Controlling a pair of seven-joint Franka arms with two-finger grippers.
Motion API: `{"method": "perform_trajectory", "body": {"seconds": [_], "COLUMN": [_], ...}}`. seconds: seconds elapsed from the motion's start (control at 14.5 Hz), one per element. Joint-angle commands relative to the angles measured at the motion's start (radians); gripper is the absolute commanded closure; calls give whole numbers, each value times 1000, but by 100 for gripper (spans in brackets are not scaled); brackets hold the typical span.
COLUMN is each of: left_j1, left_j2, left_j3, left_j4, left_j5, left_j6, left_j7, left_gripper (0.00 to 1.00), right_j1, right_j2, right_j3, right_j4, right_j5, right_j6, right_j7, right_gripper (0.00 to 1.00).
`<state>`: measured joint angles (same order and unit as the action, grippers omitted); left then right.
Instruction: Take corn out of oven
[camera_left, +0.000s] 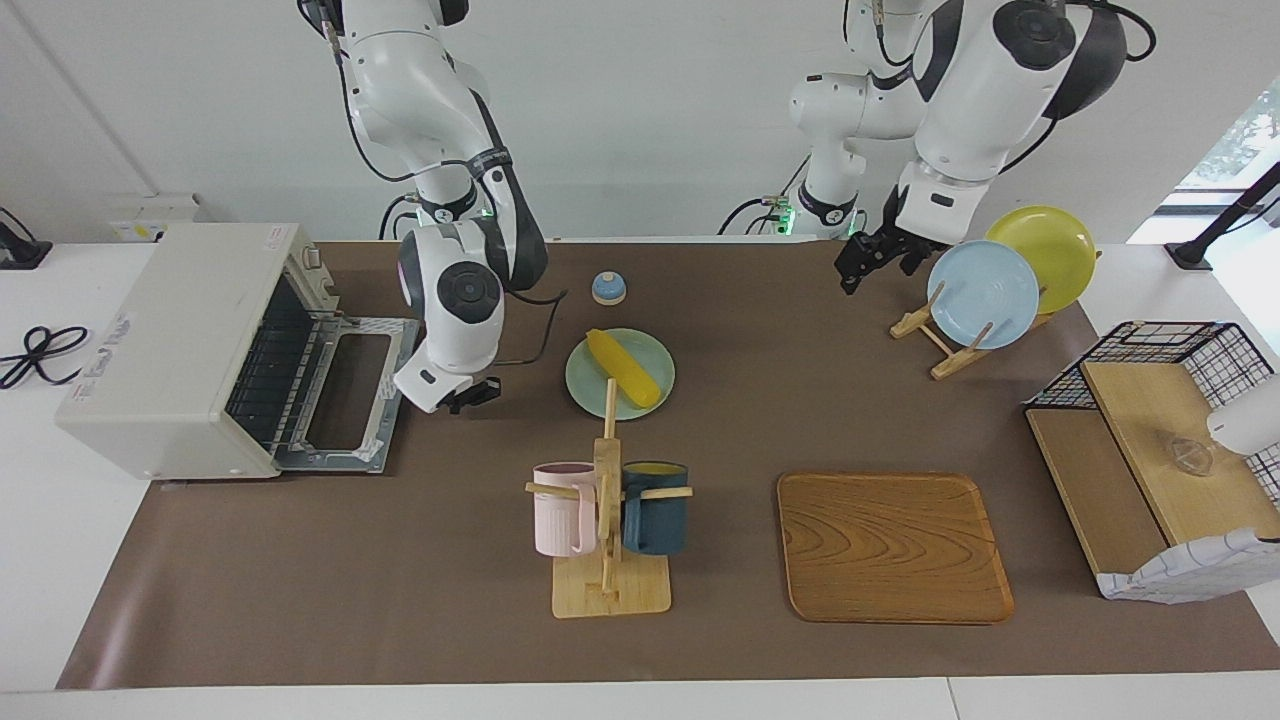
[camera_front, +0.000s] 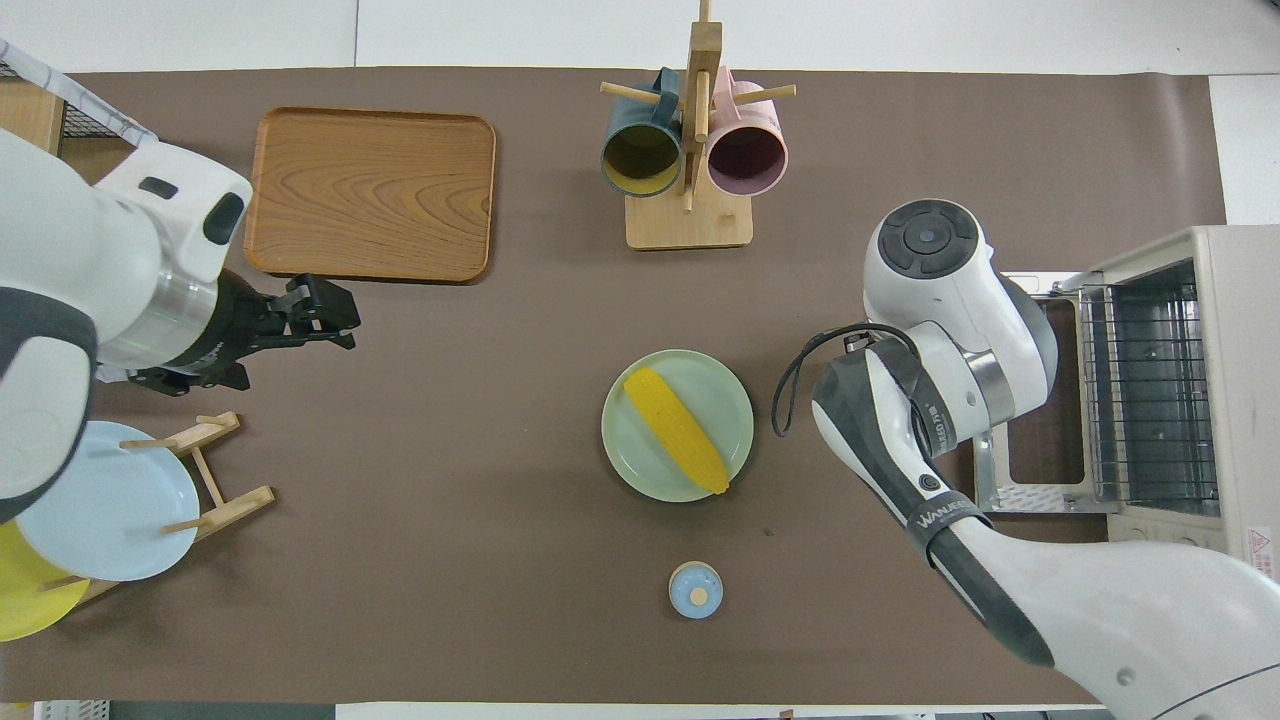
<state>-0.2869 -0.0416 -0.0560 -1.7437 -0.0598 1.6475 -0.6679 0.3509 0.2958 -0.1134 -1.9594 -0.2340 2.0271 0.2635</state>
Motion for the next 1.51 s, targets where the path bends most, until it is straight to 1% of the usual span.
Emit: {"method": "perform_trajectory", "body": {"seconds": [0.0, 0.07, 0.14, 0.41, 0.62, 0.76, 0.89, 0.96, 1.17, 1.31, 1.45], "left_j1": [-83, -107, -142, -279, -360, -377, -412, -426, -442, -474, -489], "left_j2": [-29, -18, 11, 138, 239, 284, 392, 426, 437, 468, 463], "left_j3": [12, 12, 13, 13, 13, 13, 16, 18, 16, 16, 16], "left_j4": [-100, -105, -109, -108, -102, -79, 1, 18, -14, -28, -54], "left_j5": [-37, -51, -52, -55, -57, -60, -57, -54, -51, -49, -49], "left_j6": [113, 141, 176, 360, 507, 532, 543, 546, 549, 557, 583], "left_j7": [-191, -250, -319, -612, -768, -826, -898, -900, -900, -892, -888], "left_gripper": [0, 0, 0, 0, 0, 0, 0, 0, 0, 0, 0], "right_j1": [-39, -44, -61, -87, -87, -89, -96, -99, -134, -136, -136], "right_j2": [-37, -38, -38, -38, -44, -46, -50, -52, -63, -90, -124], "right_j3": [15, 15, 15, 15, 15, 14, 14, 14, 14, 14, 15], "right_j4": [-126, -137, -138, -139, -141, -141, -138, -138, -133, -118, -99], "right_j5": [-36, -65, -92, -97, -111, -126, -142, -146, -148, -163, -171], "right_j6": [115, 134, 128, 116, 78, 62, 36, 28, 7, -34, -96], "right_j7": [-12, -24, -53, -92, -92, -93, -95, -95, -156, -173, -184], "right_gripper": [100, 100, 100, 100, 100, 100, 100, 100, 100, 100, 100]}}
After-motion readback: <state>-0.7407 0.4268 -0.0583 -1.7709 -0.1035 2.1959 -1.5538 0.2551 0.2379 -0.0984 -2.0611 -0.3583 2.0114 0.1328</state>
